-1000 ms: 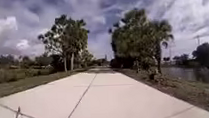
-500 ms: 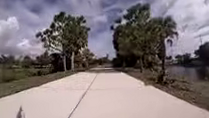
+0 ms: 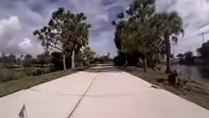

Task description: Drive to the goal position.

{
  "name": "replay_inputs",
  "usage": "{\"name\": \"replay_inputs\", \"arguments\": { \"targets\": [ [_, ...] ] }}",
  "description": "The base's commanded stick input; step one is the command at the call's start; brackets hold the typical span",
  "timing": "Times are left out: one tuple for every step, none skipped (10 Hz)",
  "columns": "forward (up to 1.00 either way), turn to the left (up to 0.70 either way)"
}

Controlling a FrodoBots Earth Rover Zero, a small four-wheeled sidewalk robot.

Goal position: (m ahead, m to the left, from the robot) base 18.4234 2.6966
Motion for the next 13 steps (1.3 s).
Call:
{"name": "replay_inputs", "arguments": {
  "targets": [
    [1.0,0.0],
    [1.0,0.0],
    [1.0,-0.01],
    [1.0,-0.07],
    [1.0,-0.2],
    [1.0,-0.38],
    [1.0,-0.4],
    [1.0,-0.4],
    [1.0,-0.05],
    [1.0,0.0],
    [1.0,0.0],
    [1.0,0.0],
    [1.0,0.0]
  ]
}}
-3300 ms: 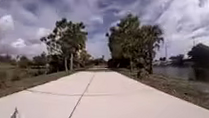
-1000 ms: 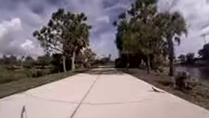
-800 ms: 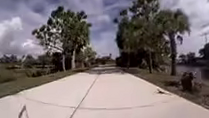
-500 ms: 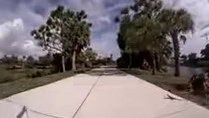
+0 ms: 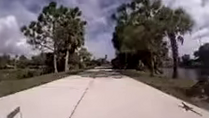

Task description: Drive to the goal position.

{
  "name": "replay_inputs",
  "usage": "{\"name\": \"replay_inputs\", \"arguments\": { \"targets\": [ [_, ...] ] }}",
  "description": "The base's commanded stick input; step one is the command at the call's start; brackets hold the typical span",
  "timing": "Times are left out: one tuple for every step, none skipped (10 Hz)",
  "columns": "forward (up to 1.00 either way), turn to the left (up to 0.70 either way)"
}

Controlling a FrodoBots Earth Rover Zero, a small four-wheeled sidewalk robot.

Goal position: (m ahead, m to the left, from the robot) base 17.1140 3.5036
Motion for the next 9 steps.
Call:
{"name": "replay_inputs", "arguments": {
  "targets": [
    [1.0,0.0],
    [1.0,0.0],
    [1.0,0.0],
    [1.0,0.0],
    [1.0,0.0],
    [1.0,0.0],
    [1.0,0.0],
    [1.0,0.0],
    [1.0,0.0]
  ]
}}
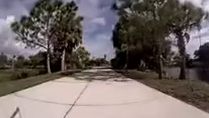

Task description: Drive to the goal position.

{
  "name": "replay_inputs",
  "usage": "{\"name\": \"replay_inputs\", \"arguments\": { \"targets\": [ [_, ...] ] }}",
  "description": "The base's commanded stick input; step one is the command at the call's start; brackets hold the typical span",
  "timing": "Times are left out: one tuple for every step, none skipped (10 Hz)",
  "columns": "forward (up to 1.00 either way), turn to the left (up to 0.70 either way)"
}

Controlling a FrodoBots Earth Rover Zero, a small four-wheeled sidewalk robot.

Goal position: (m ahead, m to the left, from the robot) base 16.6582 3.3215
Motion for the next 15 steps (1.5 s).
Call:
{"name": "replay_inputs", "arguments": {
  "targets": [
    [1.0,0.0],
    [1.0,0.0],
    [1.0,0.0],
    [1.0,0.0],
    [1.0,0.0],
    [1.0,0.0],
    [1.0,0.0],
    [1.0,0.0],
    [1.0,0.0],
    [1.0,0.0],
    [1.0,0.0],
    [1.0,0.0],
    [1.0,0.0],
    [1.0,0.0],
    [1.0,-0.13]
  ]
}}
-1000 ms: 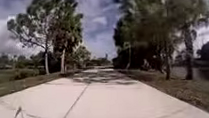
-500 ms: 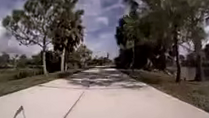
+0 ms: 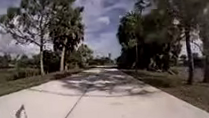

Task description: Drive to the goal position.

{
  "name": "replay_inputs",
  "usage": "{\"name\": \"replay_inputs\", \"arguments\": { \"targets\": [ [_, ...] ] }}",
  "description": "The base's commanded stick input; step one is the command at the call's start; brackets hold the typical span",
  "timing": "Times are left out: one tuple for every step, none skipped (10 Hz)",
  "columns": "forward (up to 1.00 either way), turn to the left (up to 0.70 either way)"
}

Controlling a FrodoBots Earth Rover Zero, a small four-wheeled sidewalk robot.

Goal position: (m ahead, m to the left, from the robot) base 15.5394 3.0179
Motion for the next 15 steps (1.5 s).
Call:
{"name": "replay_inputs", "arguments": {
  "targets": [
    [1.0,-0.37],
    [1.0,-0.4],
    [1.0,-0.4],
    [1.0,0.0],
    [1.0,0.0],
    [1.0,0.0],
    [1.0,0.0],
    [1.0,0.0],
    [1.0,0.0],
    [1.0,0.0],
    [1.0,0.0],
    [1.0,0.0],
    [1.0,0.0],
    [1.0,0.0],
    [1.0,0.0]
  ]
}}
